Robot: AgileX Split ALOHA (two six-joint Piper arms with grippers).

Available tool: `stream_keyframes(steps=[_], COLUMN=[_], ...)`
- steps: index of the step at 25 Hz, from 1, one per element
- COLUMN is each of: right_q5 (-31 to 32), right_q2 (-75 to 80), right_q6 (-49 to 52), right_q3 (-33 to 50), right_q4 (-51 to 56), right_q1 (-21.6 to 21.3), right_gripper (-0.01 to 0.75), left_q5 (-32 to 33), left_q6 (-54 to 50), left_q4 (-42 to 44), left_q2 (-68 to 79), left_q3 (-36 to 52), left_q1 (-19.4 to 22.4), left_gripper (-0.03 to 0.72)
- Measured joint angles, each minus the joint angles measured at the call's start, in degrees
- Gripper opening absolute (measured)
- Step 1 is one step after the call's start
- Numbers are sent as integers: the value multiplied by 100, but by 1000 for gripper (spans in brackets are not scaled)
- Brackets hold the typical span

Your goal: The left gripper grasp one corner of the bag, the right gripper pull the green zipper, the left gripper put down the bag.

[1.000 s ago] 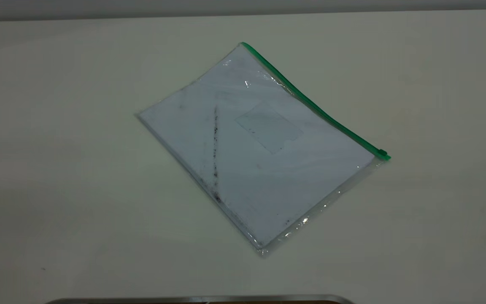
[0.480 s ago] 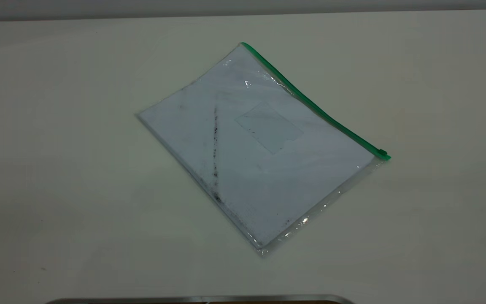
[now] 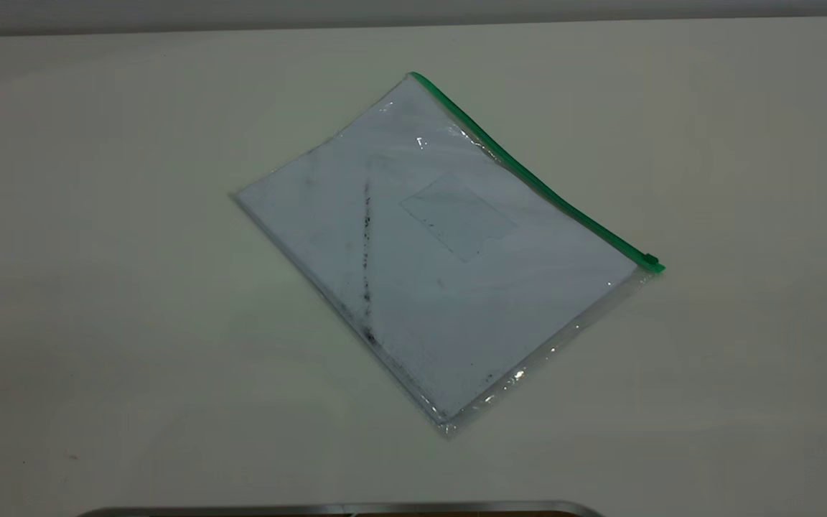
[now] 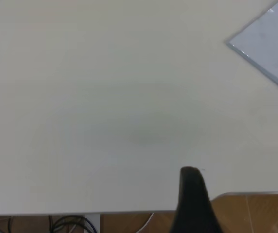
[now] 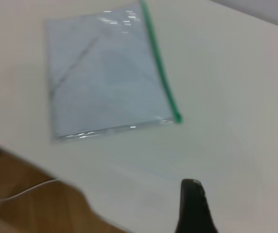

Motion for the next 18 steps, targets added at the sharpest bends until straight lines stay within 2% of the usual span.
stream_keyframes(steps=[3, 5, 14, 18], right_q5=[-28, -116, -222, -222], right_q2=[0, 0, 0, 0], right_q6=[-14, 89, 1758, 2096], right_q3=[0, 0, 110, 110], right_q4=[-52, -168, -1476, -1698], right_q1=[-458, -595, -618, -618], right_gripper=[534, 534, 534, 534], left_q5=[0, 0, 0, 0], left_q6=[0, 0, 0, 0], left_q4=[0, 0, 0, 0], left_q2=[0, 0, 0, 0], left_q3=[0, 0, 0, 0], left_q1=[0, 0, 0, 0], left_gripper=[581, 581, 581, 581])
